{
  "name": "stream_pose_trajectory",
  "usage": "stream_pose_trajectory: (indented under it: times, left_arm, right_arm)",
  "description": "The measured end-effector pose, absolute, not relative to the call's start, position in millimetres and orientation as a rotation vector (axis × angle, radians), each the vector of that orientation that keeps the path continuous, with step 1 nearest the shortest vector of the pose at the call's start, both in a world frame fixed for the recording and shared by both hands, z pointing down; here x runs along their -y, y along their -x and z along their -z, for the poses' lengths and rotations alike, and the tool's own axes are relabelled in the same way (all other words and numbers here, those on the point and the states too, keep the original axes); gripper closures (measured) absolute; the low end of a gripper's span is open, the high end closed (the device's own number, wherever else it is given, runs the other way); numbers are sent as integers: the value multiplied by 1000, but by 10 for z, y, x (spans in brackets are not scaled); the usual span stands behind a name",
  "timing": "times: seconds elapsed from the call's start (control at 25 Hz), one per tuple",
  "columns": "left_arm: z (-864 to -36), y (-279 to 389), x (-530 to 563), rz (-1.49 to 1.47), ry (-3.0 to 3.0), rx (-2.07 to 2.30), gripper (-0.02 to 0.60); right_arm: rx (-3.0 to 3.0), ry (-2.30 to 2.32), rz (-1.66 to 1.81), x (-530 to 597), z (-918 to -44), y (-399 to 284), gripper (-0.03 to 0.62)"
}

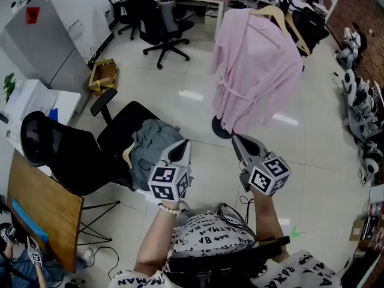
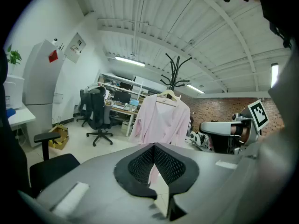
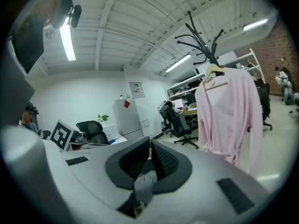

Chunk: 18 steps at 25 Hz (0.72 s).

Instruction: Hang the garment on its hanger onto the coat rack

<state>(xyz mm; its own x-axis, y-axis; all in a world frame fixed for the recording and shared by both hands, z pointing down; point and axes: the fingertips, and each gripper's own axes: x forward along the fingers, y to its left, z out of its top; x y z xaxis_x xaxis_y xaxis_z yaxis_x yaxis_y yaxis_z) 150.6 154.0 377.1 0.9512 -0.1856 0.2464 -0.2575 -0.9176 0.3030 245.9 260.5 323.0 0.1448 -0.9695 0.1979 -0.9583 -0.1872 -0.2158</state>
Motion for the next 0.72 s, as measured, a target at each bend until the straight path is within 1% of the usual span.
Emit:
stream_pose_trajectory:
  times: [0.12, 0.2, 0.28, 0.32, 0.36, 0.4, 0.52, 0.56, 0.64, 0.72]
  left_arm:
    - [-3943, -1349, -1417, -346, -2754, 307, 580]
    - [-4083, -1171, -1306, -383, -2737, 320, 580]
    - [-4214, -965, -1149, -405, -2708, 366, 580]
    - [-4273, -866, -1056, -410, -2690, 399, 580]
    - [-4330, -769, -963, -413, -2668, 437, 580]
    - [-4390, -672, -876, -414, -2643, 477, 580]
    - [-4586, -408, -615, -401, -2572, 595, 580]
    - [-4642, -339, -511, -387, -2554, 633, 580]
    - [-4758, -218, -283, -362, -2520, 723, 580]
    - [-4921, -91, -66, -365, -2468, 841, 580]
  right_arm:
    - [-2037, 2293, 474, -2318, -3301, -2317, 565]
    - [-2110, 2264, 495, -2063, -3395, -2184, 519]
    - [-2224, 2223, 527, -1748, -3521, -2044, 519]
    - [-2295, 2193, 552, -1573, -3592, -1975, 486]
    - [-2370, 2157, 580, -1398, -3668, -1904, 412]
    - [-2449, 2120, 601, -1226, -3746, -1832, 398]
    - [-2697, 2005, 610, -692, -4003, -1626, 393]
    - [-2784, 1956, 602, -491, -4095, -1563, 359]
    - [-2953, 1849, 570, -67, -4288, -1452, 356]
    - [-3110, 1736, 522, 329, -4494, -1349, 338]
